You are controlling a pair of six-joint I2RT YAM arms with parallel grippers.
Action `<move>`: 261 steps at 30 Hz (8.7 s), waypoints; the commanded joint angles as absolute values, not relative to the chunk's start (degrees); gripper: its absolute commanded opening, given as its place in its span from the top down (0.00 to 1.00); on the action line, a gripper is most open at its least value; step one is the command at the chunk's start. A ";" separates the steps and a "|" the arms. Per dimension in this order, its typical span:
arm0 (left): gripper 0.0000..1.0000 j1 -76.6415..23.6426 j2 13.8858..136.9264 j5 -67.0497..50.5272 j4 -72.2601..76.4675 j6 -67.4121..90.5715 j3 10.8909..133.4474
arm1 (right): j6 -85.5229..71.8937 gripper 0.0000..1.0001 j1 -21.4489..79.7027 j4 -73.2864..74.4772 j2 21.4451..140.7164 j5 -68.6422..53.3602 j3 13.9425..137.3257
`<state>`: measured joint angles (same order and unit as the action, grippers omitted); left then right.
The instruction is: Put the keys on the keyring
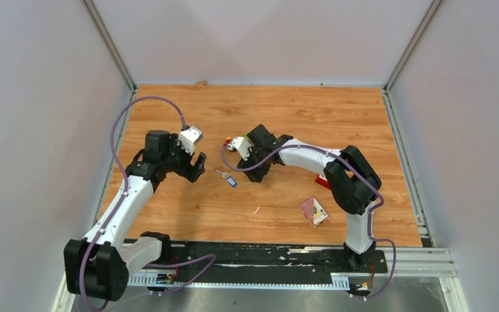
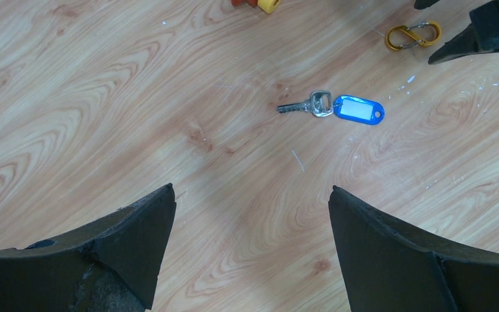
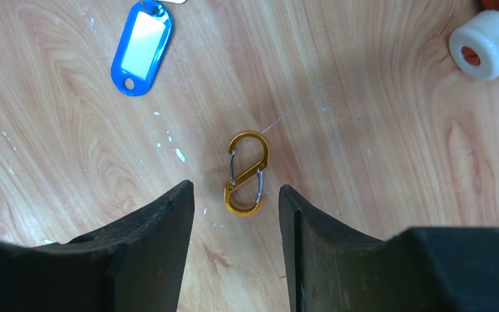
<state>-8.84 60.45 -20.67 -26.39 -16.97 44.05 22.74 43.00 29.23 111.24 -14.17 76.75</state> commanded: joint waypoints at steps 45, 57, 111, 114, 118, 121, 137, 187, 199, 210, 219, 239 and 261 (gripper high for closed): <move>0.05 -8.53 62.95 -25.00 -20.88 -16.69 44.04 | 27.68 0.82 40.18 27.47 108.87 -19.10 76.37; 0.05 -8.53 62.23 -25.05 -20.73 -16.70 43.51 | 28.00 0.82 40.21 27.83 111.01 -16.74 76.83; 0.23 -10.21 72.55 -42.69 -18.68 -8.37 50.37 | 30.44 1.00 39.72 20.52 93.43 -18.90 70.64; 0.25 -12.73 76.79 -47.46 -17.72 -1.26 54.84 | 29.70 1.00 39.78 19.15 90.37 -17.19 70.15; 0.29 -15.88 80.04 -49.76 -10.35 8.97 56.70 | 29.21 1.00 40.19 16.98 87.33 -15.66 68.86; 0.32 -17.53 82.15 -50.49 -4.71 15.56 57.43 | 28.96 1.00 40.63 16.88 86.48 -15.12 68.86; 0.52 -19.99 89.43 -49.77 3.85 26.14 60.54 | 28.27 1.00 41.06 16.00 85.87 -15.73 67.87; 1.00 -21.91 77.90 -59.97 -11.93 -7.34 60.80 | 28.86 0.54 36.46 25.37 78.31 -41.56 68.70; 1.00 -24.52 65.79 -59.84 -4.81 -9.82 52.06 | 27.56 0.58 35.89 25.55 79.01 -55.39 68.07; 1.00 -26.29 66.54 -58.60 -5.69 -9.92 53.02 | 26.35 0.74 35.99 24.50 82.01 -54.13 68.06; 1.00 -26.29 66.90 -58.44 -5.71 -10.32 53.35 | 26.51 1.00 35.88 23.95 82.09 -53.75 67.81; 0.36 -24.43 66.50 -57.37 44.31 18.21 35.91 | 7.16 1.00 32.57 4.69 79.43 -57.76 61.98; 0.58 -24.47 68.75 -60.31 46.25 20.34 34.72 | 4.95 1.00 31.06 1.12 78.47 -59.85 60.38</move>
<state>-24.45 68.10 -58.87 44.40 19.77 34.92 5.82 31.77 4.62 80.88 -58.52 60.75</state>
